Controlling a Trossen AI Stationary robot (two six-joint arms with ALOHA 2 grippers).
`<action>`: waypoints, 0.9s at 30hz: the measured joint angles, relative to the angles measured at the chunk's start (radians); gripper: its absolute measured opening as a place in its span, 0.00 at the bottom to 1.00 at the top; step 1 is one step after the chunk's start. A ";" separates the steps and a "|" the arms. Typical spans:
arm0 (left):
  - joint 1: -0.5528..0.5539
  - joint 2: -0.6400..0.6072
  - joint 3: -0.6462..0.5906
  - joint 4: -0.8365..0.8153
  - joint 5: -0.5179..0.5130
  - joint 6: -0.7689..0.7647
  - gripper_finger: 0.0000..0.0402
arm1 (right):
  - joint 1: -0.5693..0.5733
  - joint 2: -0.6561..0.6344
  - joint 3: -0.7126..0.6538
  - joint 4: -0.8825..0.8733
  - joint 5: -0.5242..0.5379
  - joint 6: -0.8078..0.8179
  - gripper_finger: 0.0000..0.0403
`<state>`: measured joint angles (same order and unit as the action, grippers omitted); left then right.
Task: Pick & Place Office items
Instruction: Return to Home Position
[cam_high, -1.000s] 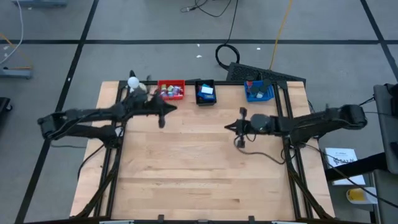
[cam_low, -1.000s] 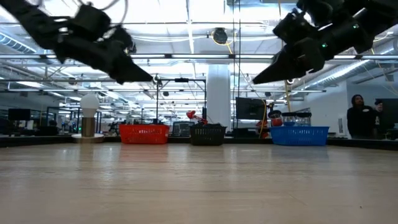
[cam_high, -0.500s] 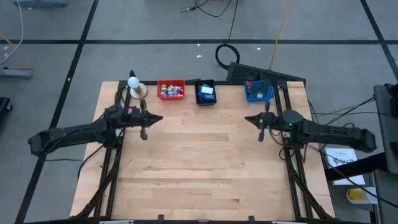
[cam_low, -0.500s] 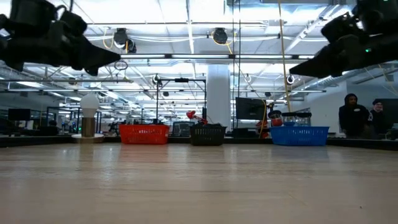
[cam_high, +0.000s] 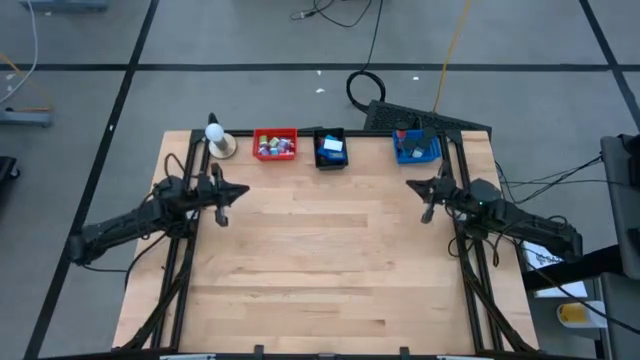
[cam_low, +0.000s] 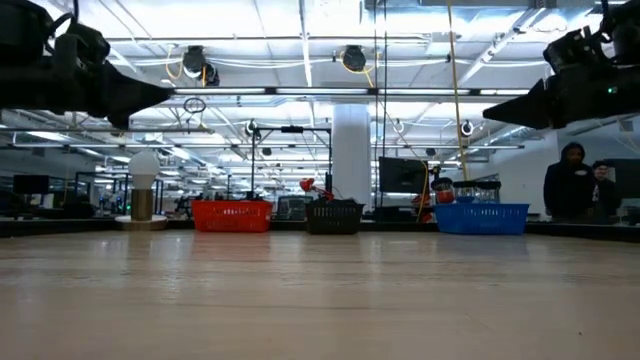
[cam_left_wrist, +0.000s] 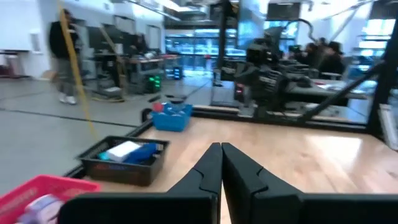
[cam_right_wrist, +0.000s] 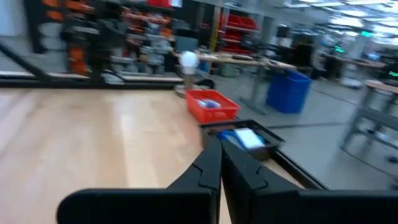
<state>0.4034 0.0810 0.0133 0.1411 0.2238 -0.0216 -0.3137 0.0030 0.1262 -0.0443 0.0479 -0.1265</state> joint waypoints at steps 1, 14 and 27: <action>0.000 -0.036 0.001 -0.028 -0.020 0.000 0.02 | -0.001 -0.002 0.000 -0.010 0.027 0.000 0.00; -0.007 -0.075 0.003 -0.120 -0.157 -0.019 0.01 | -0.004 0.008 -0.106 0.101 0.145 0.081 0.00; -0.007 -0.075 0.003 -0.116 -0.154 -0.112 0.10 | -0.008 0.009 -0.110 0.129 0.160 0.141 0.00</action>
<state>0.3965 0.0063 0.0162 0.0250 0.0696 -0.1337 -0.3214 0.0124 0.0166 0.0844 0.2083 0.0147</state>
